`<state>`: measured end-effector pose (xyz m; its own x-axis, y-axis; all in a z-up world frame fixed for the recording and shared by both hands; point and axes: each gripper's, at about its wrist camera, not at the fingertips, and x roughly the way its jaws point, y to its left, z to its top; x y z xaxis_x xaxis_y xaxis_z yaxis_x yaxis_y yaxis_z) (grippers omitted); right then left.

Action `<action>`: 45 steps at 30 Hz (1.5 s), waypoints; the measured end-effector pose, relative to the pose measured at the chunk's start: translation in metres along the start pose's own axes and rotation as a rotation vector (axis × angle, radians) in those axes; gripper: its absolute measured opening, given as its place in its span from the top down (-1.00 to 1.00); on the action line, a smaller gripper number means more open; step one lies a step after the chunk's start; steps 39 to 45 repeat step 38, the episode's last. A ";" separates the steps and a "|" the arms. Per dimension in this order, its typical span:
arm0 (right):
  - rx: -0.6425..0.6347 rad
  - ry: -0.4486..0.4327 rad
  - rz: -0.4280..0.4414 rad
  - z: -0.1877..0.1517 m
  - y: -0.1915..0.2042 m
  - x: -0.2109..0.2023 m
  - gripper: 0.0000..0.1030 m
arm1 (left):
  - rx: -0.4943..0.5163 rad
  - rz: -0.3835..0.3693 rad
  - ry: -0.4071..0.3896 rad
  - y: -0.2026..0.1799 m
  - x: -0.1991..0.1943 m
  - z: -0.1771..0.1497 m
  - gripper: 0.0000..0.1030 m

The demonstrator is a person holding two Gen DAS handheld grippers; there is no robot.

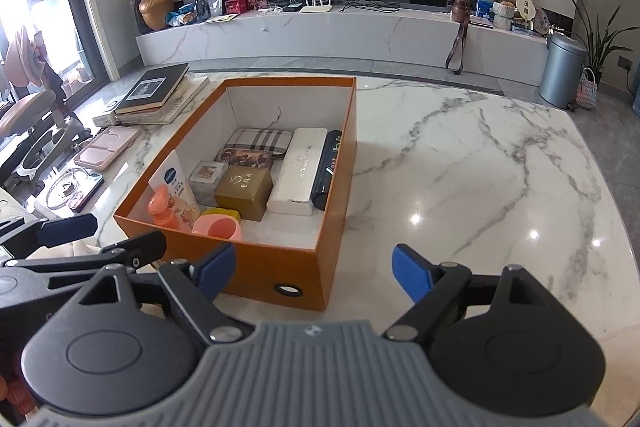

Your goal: Organize rigid objects

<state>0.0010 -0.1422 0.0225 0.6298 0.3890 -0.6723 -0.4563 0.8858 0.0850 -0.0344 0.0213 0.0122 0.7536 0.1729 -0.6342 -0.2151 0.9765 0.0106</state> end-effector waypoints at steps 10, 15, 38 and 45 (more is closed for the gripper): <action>-0.002 -0.006 0.000 0.001 0.001 0.000 -0.66 | 0.003 0.002 -0.001 -0.001 -0.002 0.000 -0.74; -0.001 -0.004 0.000 0.001 0.000 0.000 -0.66 | 0.002 0.003 -0.001 -0.001 -0.003 0.001 -0.74; -0.002 0.000 0.000 0.000 0.001 0.001 -0.66 | 0.002 0.003 -0.001 0.000 -0.004 0.001 -0.73; -0.002 0.000 0.000 0.000 0.001 0.001 -0.66 | 0.002 0.003 -0.001 0.000 -0.004 0.001 -0.73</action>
